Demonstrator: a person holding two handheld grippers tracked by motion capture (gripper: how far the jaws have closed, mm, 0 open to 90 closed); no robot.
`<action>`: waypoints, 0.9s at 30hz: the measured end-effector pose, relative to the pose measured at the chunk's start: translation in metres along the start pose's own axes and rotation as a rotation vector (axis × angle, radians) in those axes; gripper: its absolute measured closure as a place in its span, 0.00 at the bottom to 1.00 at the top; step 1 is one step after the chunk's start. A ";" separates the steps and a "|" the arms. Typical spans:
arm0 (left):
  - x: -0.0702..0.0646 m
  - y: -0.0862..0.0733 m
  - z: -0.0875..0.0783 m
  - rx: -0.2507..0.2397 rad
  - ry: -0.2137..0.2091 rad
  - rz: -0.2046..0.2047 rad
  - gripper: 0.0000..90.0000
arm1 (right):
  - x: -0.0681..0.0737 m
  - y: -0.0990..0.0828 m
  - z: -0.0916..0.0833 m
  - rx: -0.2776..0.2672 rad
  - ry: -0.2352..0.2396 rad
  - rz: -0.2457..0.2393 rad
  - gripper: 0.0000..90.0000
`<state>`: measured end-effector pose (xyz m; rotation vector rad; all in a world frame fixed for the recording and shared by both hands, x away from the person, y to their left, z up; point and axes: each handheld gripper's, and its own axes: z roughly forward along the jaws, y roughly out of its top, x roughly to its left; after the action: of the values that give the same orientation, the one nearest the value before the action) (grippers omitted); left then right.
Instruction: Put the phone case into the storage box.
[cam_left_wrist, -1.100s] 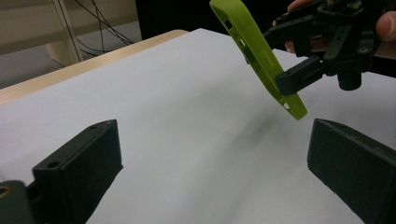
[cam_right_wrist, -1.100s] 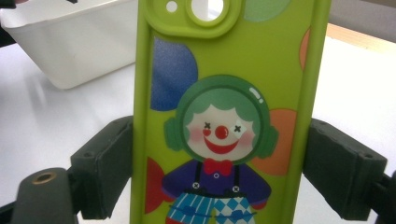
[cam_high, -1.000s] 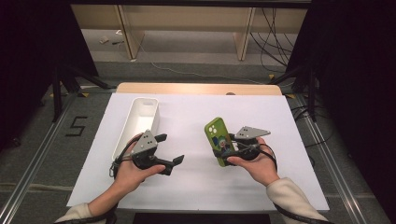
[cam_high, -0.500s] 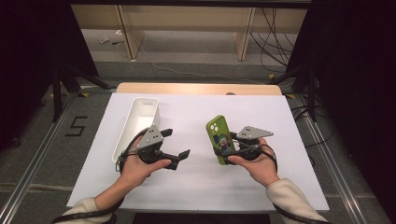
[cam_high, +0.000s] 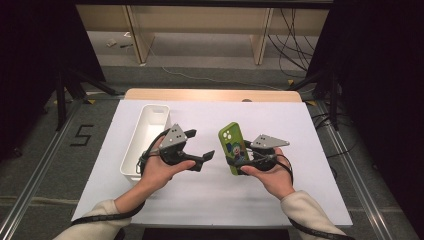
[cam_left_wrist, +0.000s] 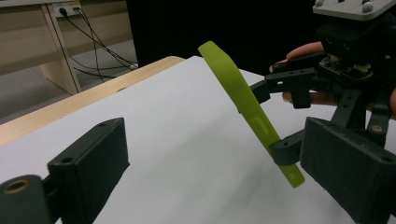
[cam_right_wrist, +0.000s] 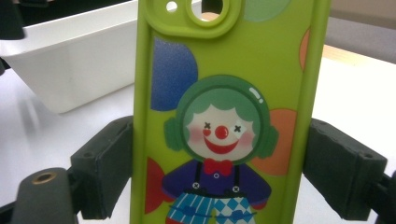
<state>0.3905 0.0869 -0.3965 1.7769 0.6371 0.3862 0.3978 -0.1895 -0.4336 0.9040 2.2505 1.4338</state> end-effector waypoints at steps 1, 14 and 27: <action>0.000 0.001 0.002 -0.001 -0.002 -0.001 0.09 | 0.000 0.000 0.000 -0.002 0.000 0.000 0.18; -0.006 0.010 0.030 0.004 -0.032 -0.016 0.14 | 0.003 0.002 0.004 -0.023 -0.003 -0.004 0.18; -0.005 0.012 0.051 0.013 -0.041 -0.059 0.21 | 0.006 0.004 0.007 -0.030 -0.010 -0.003 0.18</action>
<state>0.4175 0.0416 -0.3998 1.7697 0.6630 0.3047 0.3989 -0.1799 -0.4329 0.8964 2.2164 1.4549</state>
